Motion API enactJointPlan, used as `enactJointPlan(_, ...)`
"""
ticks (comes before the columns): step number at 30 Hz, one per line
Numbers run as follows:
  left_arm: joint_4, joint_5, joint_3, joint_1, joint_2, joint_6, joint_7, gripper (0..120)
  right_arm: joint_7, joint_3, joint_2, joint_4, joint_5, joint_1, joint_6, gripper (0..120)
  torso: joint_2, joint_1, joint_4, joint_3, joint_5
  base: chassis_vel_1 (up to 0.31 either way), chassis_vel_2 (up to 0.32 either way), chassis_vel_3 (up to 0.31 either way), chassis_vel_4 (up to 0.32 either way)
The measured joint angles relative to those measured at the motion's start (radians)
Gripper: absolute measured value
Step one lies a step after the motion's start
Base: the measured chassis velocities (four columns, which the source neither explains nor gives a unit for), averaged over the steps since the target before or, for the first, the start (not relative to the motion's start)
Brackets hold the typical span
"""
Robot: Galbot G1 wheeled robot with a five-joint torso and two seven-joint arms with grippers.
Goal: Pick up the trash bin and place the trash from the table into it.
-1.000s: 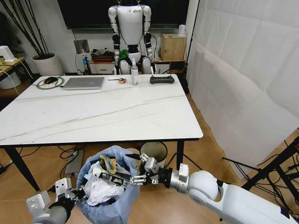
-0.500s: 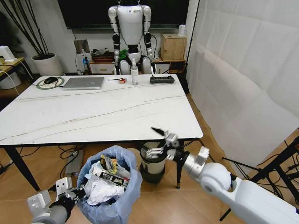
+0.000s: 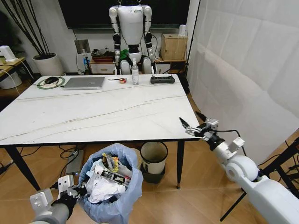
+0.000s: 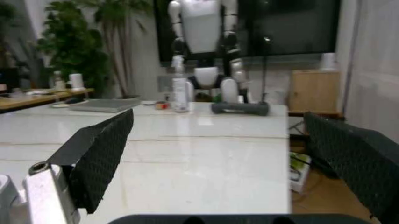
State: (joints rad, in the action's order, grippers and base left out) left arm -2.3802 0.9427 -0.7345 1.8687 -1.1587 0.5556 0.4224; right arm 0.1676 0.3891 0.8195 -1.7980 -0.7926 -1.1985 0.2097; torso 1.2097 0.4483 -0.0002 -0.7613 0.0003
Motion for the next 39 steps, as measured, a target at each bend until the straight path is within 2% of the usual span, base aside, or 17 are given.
enactJointPlan(2,0.006,-0.010,0.003,-0.003,0.003,-0.003,-0.005,0,-0.005,0.068,0.010,-0.011,0.000,-0.056,-0.006,100,0.000,0.000,0.0001,0.000,0.0003,0.000,0.000,0.000,0.000)
enactJointPlan(3,0.006,-0.010,0.003,-0.003,0.003,-0.003,-0.005,0,-0.005,0.068,0.010,-0.011,0.000,-0.056,-0.006,100,0.000,0.000,0.0001,0.000,0.0003,0.000,0.000,0.000,0.000)
enactJointPlan(5,0.012,-0.016,0.006,-0.009,0.009,-0.007,-0.011,0,-0.013,0.157,0.028,-0.032,0.007,-0.138,-0.015,100,0.000,0.000,-0.0001,0.000,0.0000,0.000,0.000,0.000,0.000)
enactJointPlan(7,0.023,-0.025,0.007,-0.021,0.012,-0.012,-0.017,0,-0.016,0.256,0.059,-0.068,0.028,-0.226,-0.023,100,0.000,0.000,0.0000,0.000,-0.0001,0.000,0.000,0.000,0.000)
enactJointPlan(11,0.033,-0.030,0.016,-0.034,0.015,-0.017,-0.023,0,-0.010,0.357,0.126,-0.132,0.093,-0.359,-0.027,100,0.000,0.000,0.0000,0.000,-0.0003,0.000,0.000,0.000,0.000)
enactJointPlan(17,0.045,-0.047,0.024,-0.046,0.019,-0.024,-0.034,0,-0.004,0.416,0.217,-0.189,0.179,-0.479,-0.032,100,0.000,0.000,-0.0001,0.000,-0.0004,0.000,0.000,0.000,0.000)
enactJointPlan(26,0.044,-0.051,0.029,-0.015,0.025,-0.041,-0.045,0,0.030,0.457,0.331,-0.226,0.211,-0.584,-0.010,100,0.000,0.000,0.0000,0.000,-0.0004,0.000,0.000,0.000,0.000)
enactJointPlan(32,0.041,-0.025,0.044,0.014,0.020,-0.063,-0.067,0,0.040,0.460,0.340,-0.228,0.212,-0.592,-0.008,100,0.000,0.000,0.0003,0.000,-0.0004,0.000,0.000,0.000,0.000)
enactJointPlan(33,0.048,-0.021,0.044,0.020,0.022,-0.095,-0.079,0,0.040,0.460,0.340,-0.228,0.212,-0.592,-0.008,100,0.000,0.000,0.0002,0.000,-0.0003,0.000,0.000,0.000,0.000)
enactJointPlan(39,0.078,-0.023,0.052,0.017,0.027,-0.140,-0.068,0,0.041,0.457,0.338,-0.228,0.212,-0.589,-0.008,100,0.000,0.000,0.0002,0.000,-0.0004,0.000,0.000,0.000,0.000)
